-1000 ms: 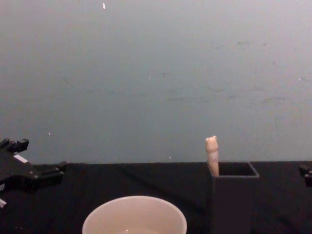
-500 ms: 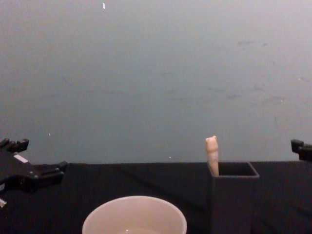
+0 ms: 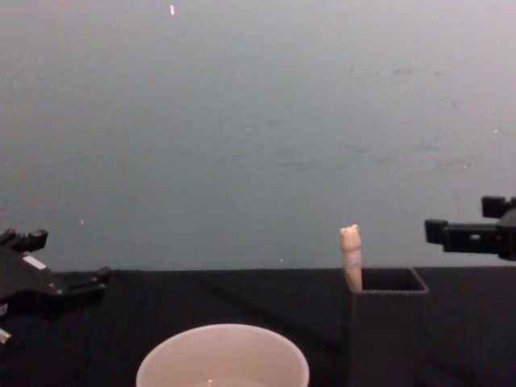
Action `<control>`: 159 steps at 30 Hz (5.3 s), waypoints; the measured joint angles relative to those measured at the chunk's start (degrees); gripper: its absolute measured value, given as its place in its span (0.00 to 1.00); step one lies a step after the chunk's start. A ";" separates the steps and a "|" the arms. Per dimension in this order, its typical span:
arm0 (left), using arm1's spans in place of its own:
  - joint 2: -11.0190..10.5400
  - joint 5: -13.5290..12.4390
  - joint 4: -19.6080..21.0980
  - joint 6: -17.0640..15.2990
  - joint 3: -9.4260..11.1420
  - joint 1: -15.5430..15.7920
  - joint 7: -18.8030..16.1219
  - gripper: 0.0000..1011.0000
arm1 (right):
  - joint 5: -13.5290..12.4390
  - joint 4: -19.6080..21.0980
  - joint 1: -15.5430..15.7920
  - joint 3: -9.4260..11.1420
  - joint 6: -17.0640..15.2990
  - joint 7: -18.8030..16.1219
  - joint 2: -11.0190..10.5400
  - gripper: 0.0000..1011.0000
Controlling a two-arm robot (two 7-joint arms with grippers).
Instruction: Pick up the stirring spoon with one hand, stir inside the cup, then place it back in its original position.
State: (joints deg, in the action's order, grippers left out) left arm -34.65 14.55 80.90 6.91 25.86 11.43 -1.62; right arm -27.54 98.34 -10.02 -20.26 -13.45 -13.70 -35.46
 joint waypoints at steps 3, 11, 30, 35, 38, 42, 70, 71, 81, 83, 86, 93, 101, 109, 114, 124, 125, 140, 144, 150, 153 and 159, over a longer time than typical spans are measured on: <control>0.00 0.00 0.00 0.00 0.00 0.00 0.00 0.99 | -0.01 0.86 -0.12 -0.38 -1.40 -1.08 -0.05 0.99; 0.00 0.00 0.00 0.00 0.00 0.00 0.00 0.99 | 0.58 1.80 -1.50 -2.50 -6.23 -4.50 0.56 0.99; 0.00 0.00 0.00 0.00 0.00 0.00 0.00 0.99 | 5.59 -3.85 -7.05 -6.24 -9.92 -5.30 7.91 0.99; 0.00 0.00 0.00 0.00 0.00 0.00 0.00 0.99 | 6.88 -5.54 -8.06 -6.64 -10.18 -5.25 9.57 0.99; 0.00 0.00 0.00 0.00 0.00 0.00 0.00 0.99 | 7.30 -6.21 -8.42 -6.69 -10.28 -5.27 10.19 0.99; 0.00 0.00 0.00 0.00 0.00 0.00 0.00 0.99 | 7.92 -7.22 -8.82 -6.63 -10.31 -5.43 11.18 0.99; 0.00 0.00 0.00 0.00 0.00 0.00 0.00 0.99 | 9.79 -8.20 -8.97 -6.03 -10.22 -5.97 12.80 0.97; 0.00 0.00 0.00 0.00 0.00 0.00 0.00 0.99 | 9.78 -8.20 -8.97 -6.03 -10.22 -5.97 12.79 0.95; 0.00 0.00 0.00 0.00 0.00 0.00 0.00 0.99 | 9.68 -8.20 -9.00 -6.05 -10.24 -5.96 12.76 0.70; 0.00 0.00 0.00 0.00 0.00 0.00 0.00 0.99 | 9.67 -8.21 -9.00 -6.05 -10.25 -5.96 12.76 0.65; 0.00 0.00 0.00 0.00 0.00 0.00 0.00 0.99 | 9.65 -8.21 -9.00 -6.05 -10.26 -5.96 12.76 0.56; 0.00 0.00 0.00 0.00 0.00 0.00 0.00 0.99 | 9.63 -8.21 -9.00 -6.05 -10.28 -5.97 12.76 0.31; 0.00 0.00 0.00 0.00 0.00 0.00 0.00 0.99 | 9.59 -8.21 -9.00 -6.05 -10.29 -5.97 12.76 0.19; 0.00 0.00 0.00 0.00 0.00 0.00 0.00 0.99 | 9.56 -7.98 -8.79 -5.69 -10.26 -5.99 12.86 0.19; 0.00 0.00 0.00 0.00 0.00 0.00 0.00 0.99 | 9.20 -6.88 -8.17 -4.56 -10.02 -5.98 12.92 0.19; 0.00 0.00 0.00 0.00 0.00 0.00 0.00 0.99 | 6.39 -2.24 -6.84 -1.13 -8.83 -5.82 12.45 0.19; 0.00 0.00 0.00 0.00 0.00 0.00 0.00 0.99 | 6.05 -1.84 -6.75 -0.87 -8.70 -5.81 12.41 0.19; 0.00 0.00 0.00 0.00 0.00 0.00 0.00 0.99 | 1.60 2.93 -6.58 1.64 -6.46 -4.37 11.75 0.19; 0.00 0.00 0.00 0.00 0.00 0.00 0.00 0.99 | 0.80 3.57 -6.71 1.53 -5.58 -3.90 11.89 0.19; 0.00 0.00 0.00 0.00 0.00 0.00 0.00 0.99 | 0.48 3.86 -6.87 0.24 -4.13 -3.79 12.27 0.19; 0.00 0.00 0.00 0.00 0.00 0.00 0.00 0.99 | 0.47 3.83 -6.91 -0.97 -3.16 -4.08 12.56 0.19; 0.00 0.00 0.00 0.00 0.00 0.00 0.00 0.99 | 0.72 3.12 -6.74 -3.55 -0.72 -5.17 13.23 0.19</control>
State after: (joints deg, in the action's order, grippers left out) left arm -34.65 14.55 80.90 6.91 25.86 11.43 -1.62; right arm -26.82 101.47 -16.77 -23.81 -14.17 -18.87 -22.23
